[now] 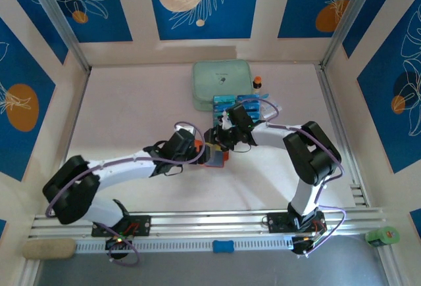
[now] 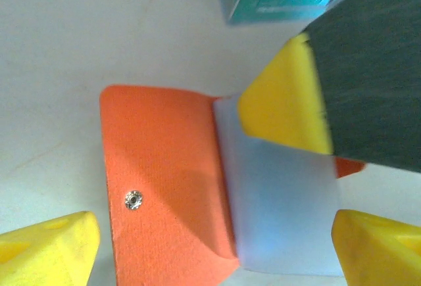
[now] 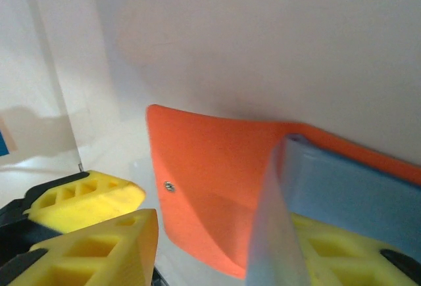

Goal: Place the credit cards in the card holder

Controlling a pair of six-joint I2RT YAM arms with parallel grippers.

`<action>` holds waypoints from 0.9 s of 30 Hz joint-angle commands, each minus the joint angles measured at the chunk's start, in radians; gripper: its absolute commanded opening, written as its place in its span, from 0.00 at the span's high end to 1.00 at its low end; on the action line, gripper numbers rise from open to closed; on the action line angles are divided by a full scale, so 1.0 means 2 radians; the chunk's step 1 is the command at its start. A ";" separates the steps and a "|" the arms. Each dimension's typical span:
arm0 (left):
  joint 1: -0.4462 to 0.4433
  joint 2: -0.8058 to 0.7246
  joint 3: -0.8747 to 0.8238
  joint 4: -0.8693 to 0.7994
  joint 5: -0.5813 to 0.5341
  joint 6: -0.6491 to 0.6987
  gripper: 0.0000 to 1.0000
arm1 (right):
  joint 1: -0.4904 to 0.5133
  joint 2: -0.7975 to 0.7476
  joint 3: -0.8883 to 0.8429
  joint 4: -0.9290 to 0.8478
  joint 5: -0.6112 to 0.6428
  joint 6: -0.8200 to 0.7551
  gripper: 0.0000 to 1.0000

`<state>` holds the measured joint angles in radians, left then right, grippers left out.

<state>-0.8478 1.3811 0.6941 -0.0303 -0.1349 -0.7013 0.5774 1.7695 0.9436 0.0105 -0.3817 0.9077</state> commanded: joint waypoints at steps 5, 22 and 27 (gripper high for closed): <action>-0.001 -0.074 -0.026 -0.027 -0.036 -0.014 0.06 | 0.022 -0.003 0.028 -0.006 -0.006 0.026 0.46; 0.012 -0.111 -0.069 -0.042 -0.056 -0.006 0.04 | 0.043 0.069 0.070 0.012 0.005 0.060 0.43; 0.014 -0.082 -0.069 -0.036 -0.055 0.004 0.03 | 0.042 0.068 0.068 0.014 0.004 0.065 0.43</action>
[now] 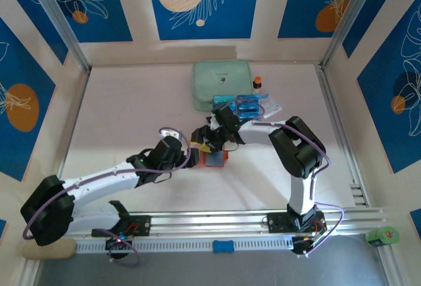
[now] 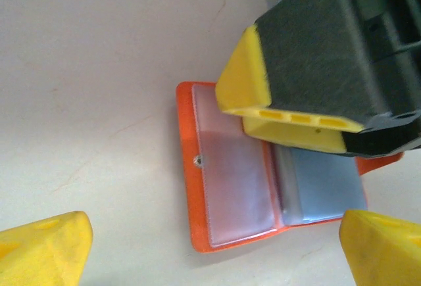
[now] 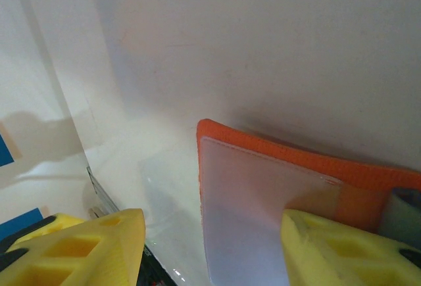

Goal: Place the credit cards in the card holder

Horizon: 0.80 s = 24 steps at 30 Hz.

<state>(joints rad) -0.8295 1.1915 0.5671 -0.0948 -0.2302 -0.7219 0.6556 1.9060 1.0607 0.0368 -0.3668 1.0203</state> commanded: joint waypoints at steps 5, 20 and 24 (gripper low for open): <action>0.006 0.049 0.001 0.010 -0.008 0.020 0.03 | 0.000 -0.007 0.001 0.006 -0.006 0.014 0.43; 0.007 0.110 0.010 0.009 -0.041 0.005 0.02 | -0.034 -0.081 -0.011 -0.021 -0.027 -0.007 0.43; 0.006 0.109 0.009 0.010 -0.041 0.006 0.02 | -0.062 -0.111 -0.001 -0.076 -0.011 -0.053 0.43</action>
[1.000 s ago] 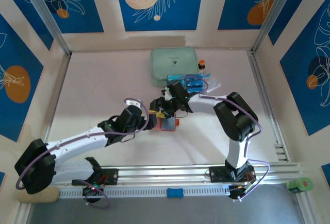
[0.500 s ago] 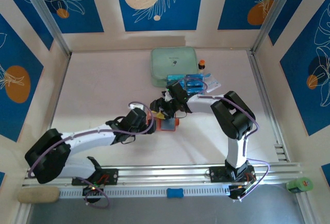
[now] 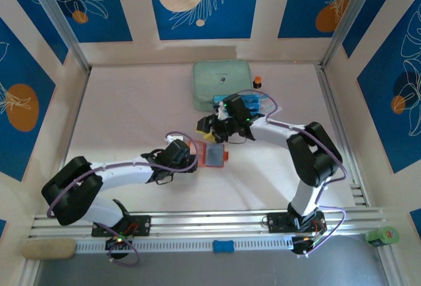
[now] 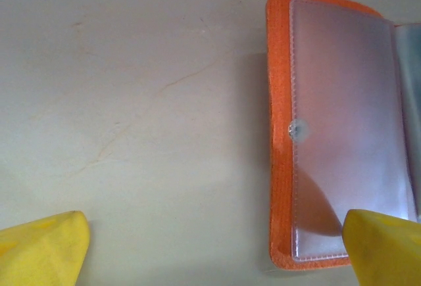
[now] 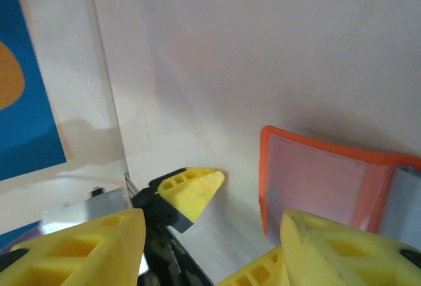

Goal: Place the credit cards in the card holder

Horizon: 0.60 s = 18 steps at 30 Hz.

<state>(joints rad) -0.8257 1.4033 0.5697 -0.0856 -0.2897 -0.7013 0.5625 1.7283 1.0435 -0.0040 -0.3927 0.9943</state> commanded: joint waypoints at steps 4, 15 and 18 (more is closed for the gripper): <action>0.005 0.005 0.009 0.007 -0.011 -0.006 0.02 | -0.036 -0.032 0.047 -0.126 0.036 -0.097 0.44; 0.004 0.002 -0.002 0.012 -0.012 -0.015 0.02 | -0.013 0.046 0.167 -0.209 0.118 -0.178 0.45; 0.005 0.003 -0.001 0.012 -0.011 -0.014 0.02 | 0.005 0.076 0.201 -0.222 0.144 -0.185 0.45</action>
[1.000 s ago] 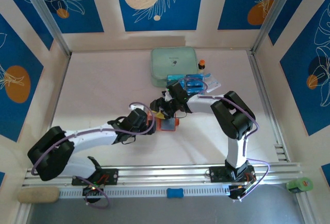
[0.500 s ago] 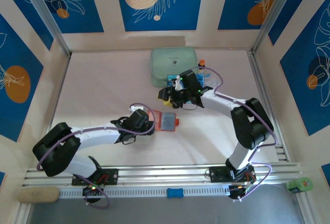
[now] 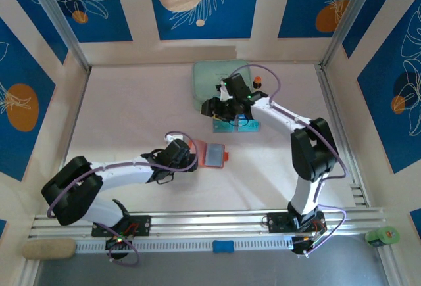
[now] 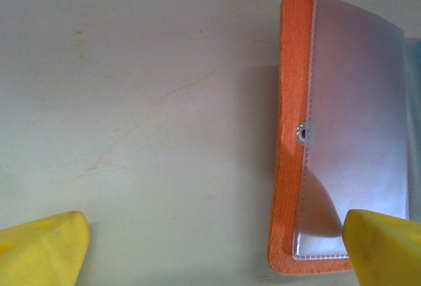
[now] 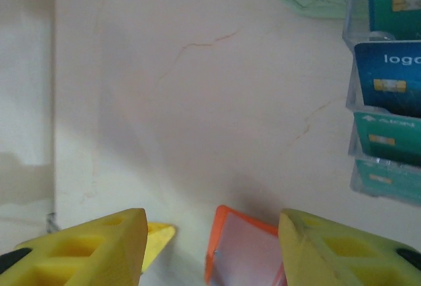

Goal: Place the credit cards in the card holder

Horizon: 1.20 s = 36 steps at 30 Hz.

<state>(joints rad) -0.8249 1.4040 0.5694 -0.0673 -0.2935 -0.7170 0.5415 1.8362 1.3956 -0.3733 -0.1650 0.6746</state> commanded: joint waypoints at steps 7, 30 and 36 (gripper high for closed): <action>0.004 0.005 -0.005 0.007 -0.006 -0.010 0.02 | 0.036 0.097 0.105 -0.058 0.092 -0.036 0.45; 0.004 0.018 -0.004 0.022 0.006 -0.013 0.02 | 0.012 0.127 0.120 -0.050 0.177 -0.022 0.45; 0.004 0.018 -0.002 0.020 0.008 -0.012 0.02 | 0.002 0.062 0.087 -0.024 0.101 -0.038 0.46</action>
<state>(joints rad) -0.8249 1.4303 0.5690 -0.0372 -0.2886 -0.7319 0.5545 2.0701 1.5810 -0.4648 0.1291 0.6266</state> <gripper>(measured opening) 0.983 0.546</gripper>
